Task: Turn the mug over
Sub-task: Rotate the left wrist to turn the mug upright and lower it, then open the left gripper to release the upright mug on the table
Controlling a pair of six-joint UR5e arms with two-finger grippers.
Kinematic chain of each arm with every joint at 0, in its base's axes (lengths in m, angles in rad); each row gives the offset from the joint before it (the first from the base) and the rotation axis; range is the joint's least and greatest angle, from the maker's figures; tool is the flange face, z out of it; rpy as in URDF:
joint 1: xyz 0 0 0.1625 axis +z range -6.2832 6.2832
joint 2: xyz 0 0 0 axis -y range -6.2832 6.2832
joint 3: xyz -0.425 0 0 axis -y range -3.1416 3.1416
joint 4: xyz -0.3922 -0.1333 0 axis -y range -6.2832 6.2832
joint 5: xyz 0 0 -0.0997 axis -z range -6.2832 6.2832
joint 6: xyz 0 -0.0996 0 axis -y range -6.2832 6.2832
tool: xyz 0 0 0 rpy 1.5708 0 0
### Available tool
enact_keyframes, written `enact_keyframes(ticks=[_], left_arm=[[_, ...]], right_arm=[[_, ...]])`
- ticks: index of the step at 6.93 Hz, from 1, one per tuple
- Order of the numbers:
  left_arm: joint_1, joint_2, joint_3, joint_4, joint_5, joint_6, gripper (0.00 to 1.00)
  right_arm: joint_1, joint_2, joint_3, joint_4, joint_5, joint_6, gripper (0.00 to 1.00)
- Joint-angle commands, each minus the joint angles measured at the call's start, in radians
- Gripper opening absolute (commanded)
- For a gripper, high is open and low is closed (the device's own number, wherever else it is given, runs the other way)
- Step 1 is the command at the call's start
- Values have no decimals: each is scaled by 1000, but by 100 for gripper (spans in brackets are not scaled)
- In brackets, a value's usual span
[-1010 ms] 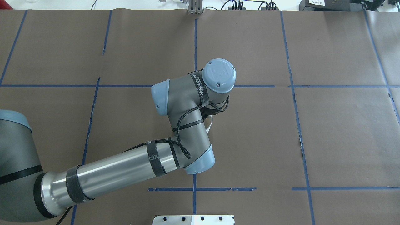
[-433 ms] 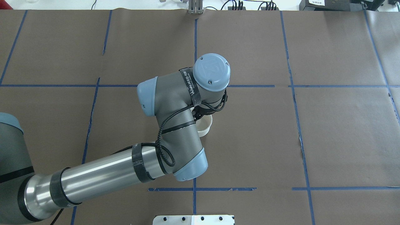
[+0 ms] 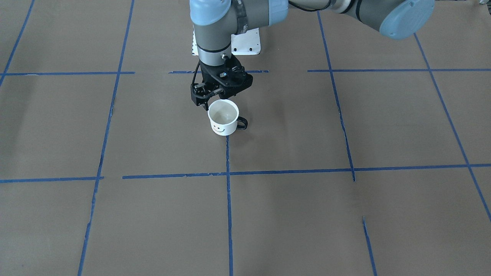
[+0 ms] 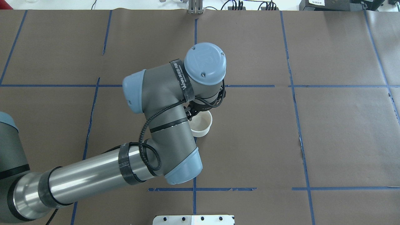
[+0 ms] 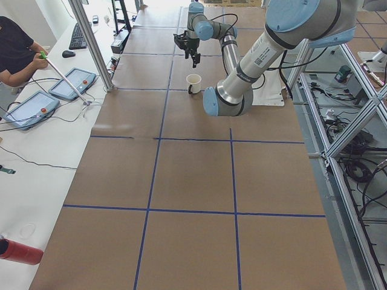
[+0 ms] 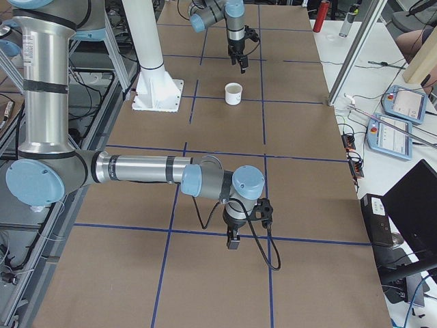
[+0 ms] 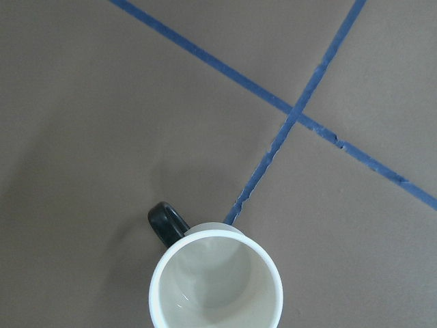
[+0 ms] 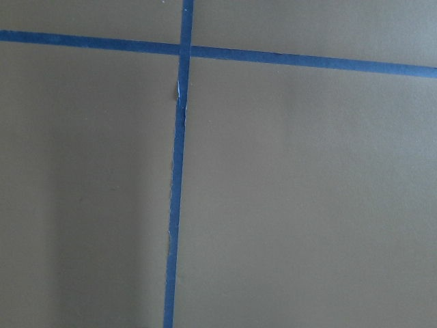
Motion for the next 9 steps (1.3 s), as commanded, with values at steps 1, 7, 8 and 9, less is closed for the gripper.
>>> enact_keyframes(ticks=[1, 7, 8, 9], left_arm=[[-116, 72, -128, 40, -2, 114, 100], [-651, 401, -275, 34, -374, 927, 100], [-759, 481, -270, 38, -414, 1145, 100], [-817, 577, -266, 37, -418, 1328, 100]], right_arm=[[0, 0, 0, 0, 0, 0, 100], [0, 0, 0, 0, 0, 0, 100], [0, 0, 0, 0, 0, 0, 100], [0, 0, 0, 0, 0, 0, 100]])
